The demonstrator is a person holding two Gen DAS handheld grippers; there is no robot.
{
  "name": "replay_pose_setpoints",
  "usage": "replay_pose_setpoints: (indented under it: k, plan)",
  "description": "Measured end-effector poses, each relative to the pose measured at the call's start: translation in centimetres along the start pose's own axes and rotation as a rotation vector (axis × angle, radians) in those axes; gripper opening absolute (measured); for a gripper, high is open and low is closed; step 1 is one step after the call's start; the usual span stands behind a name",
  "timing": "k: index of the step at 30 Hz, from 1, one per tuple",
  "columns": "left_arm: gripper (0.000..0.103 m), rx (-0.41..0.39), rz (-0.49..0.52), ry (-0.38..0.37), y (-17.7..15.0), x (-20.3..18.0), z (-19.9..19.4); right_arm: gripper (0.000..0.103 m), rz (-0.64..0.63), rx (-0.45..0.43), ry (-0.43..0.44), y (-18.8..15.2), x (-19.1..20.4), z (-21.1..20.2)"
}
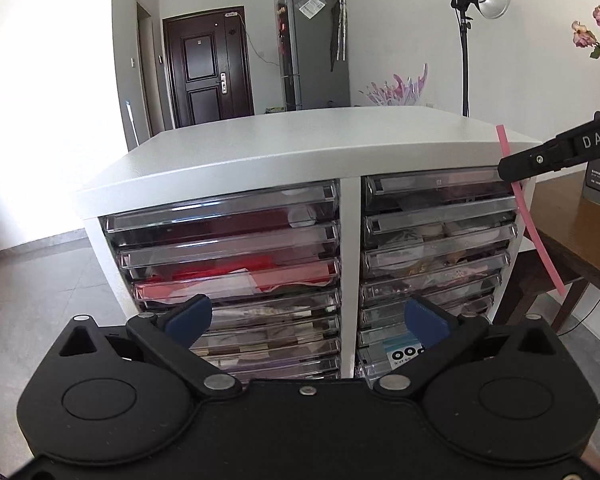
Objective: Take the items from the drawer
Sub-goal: 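Lift the pink straw up out of the drawer with the right gripper, then lower the pink straw onto the cabinet top and open the right gripper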
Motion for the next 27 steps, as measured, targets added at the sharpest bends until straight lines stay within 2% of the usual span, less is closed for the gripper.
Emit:
replay_pose_setpoints:
  k: [7,13,20,24,27]
  plan:
    - [0.103,-0.027,-0.048,0.021,0.4,2.4,-0.1,0.005,-0.039,-0.034,-0.028,4.1,0.5,0.8]
    - [0.103,0.013,-0.108,0.034,-0.2,4.2,0.9,0.005,0.008,-0.032,-0.060,9.3,-0.9,3.2]
    - [0.103,-0.022,-0.147,0.053,-0.1,6.4,0.3,0.005,0.156,0.009,-0.101,14.1,-5.0,10.2]
    - [0.103,-0.018,-0.164,0.062,-0.4,7.7,0.2,0.005,0.209,0.045,-0.160,15.2,-7.3,14.8]
    - [0.103,-0.005,-0.179,0.040,-0.7,8.3,0.2,0.005,0.235,0.064,-0.182,15.6,-8.5,17.3]
Point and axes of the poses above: each gripper's, at about its wrist camera, not at the fingertips, and z roughly the way its jaws point, x to its left, y to its top, the point moved 5 cm from there along z, roughly the way its jaws point, and after that the axes turned 12 degrees about y, right-handed, at the moved point
